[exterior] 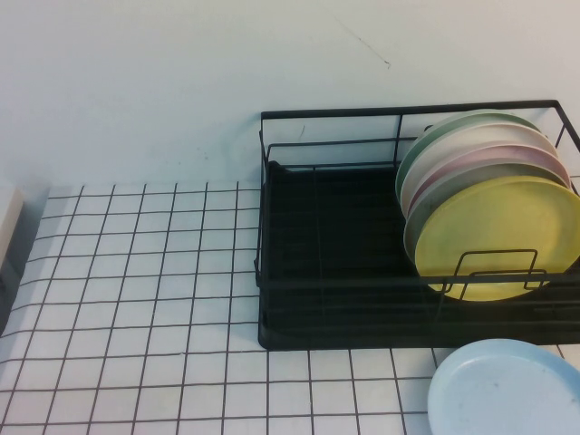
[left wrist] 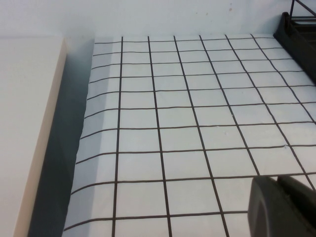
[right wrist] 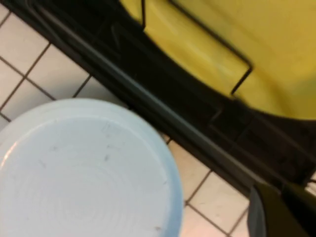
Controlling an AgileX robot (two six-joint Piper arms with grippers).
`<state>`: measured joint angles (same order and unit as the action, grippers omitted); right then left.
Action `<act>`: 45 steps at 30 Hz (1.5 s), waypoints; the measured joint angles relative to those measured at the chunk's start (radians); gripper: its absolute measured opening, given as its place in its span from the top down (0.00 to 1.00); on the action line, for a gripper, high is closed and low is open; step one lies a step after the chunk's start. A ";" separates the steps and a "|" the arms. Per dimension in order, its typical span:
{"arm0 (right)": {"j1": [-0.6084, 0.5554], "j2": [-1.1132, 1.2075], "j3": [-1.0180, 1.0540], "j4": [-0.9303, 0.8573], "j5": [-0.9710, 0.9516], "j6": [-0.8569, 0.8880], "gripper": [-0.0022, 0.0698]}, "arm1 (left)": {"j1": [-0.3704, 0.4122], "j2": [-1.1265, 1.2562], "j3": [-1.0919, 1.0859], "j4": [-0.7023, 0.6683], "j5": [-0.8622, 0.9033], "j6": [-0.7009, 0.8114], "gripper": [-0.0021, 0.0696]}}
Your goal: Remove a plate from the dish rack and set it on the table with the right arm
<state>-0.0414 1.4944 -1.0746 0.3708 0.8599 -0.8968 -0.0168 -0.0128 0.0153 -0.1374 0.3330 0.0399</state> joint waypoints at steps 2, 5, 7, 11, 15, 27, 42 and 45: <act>0.000 -0.055 -0.038 -0.030 0.009 0.023 0.92 | 0.000 0.000 0.000 0.000 0.000 0.000 0.98; 0.000 -0.153 -0.068 -0.072 -0.010 0.053 0.95 | 0.000 0.000 0.000 0.000 0.000 0.000 0.98; 0.000 -0.229 -0.074 -0.111 -0.047 0.069 0.96 | 0.000 0.000 0.000 0.000 0.000 0.000 0.98; 0.000 -0.373 -0.076 -0.150 -0.117 0.089 0.96 | 0.000 0.000 0.000 0.000 0.000 0.000 0.98; 0.000 -0.505 -0.064 -0.148 -0.179 0.121 0.96 | 0.000 0.000 0.000 0.000 0.000 0.000 0.98; 0.000 -0.957 0.379 -0.135 -0.359 0.145 0.96 | 0.000 0.000 0.000 0.000 0.000 0.000 0.98; 0.000 -1.329 0.821 -0.076 -0.325 0.147 0.97 | 0.000 0.000 0.000 0.000 0.000 0.004 0.98; 0.000 -1.329 0.841 -0.071 -0.318 0.147 0.97 | 0.000 0.000 0.000 0.000 0.000 0.004 0.98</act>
<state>-0.0414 0.1651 -0.2334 0.2997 0.5418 -0.7497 -0.0168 -0.0128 0.0153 -0.1374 0.3330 0.0435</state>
